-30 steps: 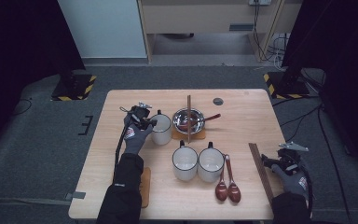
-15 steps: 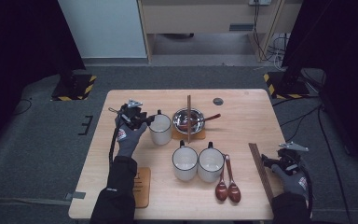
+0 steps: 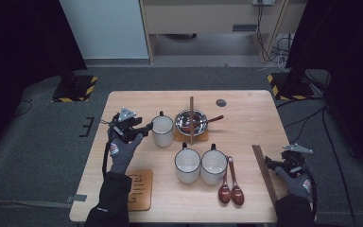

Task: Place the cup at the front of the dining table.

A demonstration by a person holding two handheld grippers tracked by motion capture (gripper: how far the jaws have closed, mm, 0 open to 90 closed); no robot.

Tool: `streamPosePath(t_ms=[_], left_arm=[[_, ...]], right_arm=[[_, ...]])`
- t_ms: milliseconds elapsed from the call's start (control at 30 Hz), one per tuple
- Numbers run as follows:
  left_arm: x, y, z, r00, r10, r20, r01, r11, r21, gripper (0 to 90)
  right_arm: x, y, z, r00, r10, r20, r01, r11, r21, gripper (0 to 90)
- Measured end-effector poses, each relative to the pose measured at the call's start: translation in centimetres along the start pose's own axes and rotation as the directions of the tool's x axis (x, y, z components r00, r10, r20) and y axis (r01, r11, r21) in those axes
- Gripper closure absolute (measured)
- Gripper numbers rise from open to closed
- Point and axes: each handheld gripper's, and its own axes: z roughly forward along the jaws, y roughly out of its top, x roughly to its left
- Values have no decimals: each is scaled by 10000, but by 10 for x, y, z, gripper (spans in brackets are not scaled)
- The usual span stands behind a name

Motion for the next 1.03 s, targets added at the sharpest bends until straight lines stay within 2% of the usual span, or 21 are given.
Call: streamPosePath(t_ms=[167,267,467,633,700,833,1033], left_arm=[[-1,-15,-13,9997,205,-139,-205,9998,-6,385],[-1,-28,-18,9999,-14,-105,13,10000,-13,361],[7,-59,-31,9984,-58,-570,80,9992,385,341],[16,-81,-36,9964,-361,-770,412,9970,652,329],[21,-91,-37,9942,-576,-908,640,9955,697,328],[28,-103,-37,9907,-575,-1236,716,9910,1131,314],[44,-120,-44,9764,-632,-2063,941,9851,1437,295]], right_arm=[[0,0,0,10000,-5,1,5,10000,3,95],[0,0,0,10000,-12,8,12,10000,-17,95],[0,0,0,10000,26,27,-26,10000,11,90],[0,0,0,10000,58,32,-58,10000,46,87],[0,0,0,10000,53,31,-54,10000,49,87],[0,0,0,10000,53,32,-53,10000,50,86],[0,0,0,10000,46,22,-46,10000,66,85]])
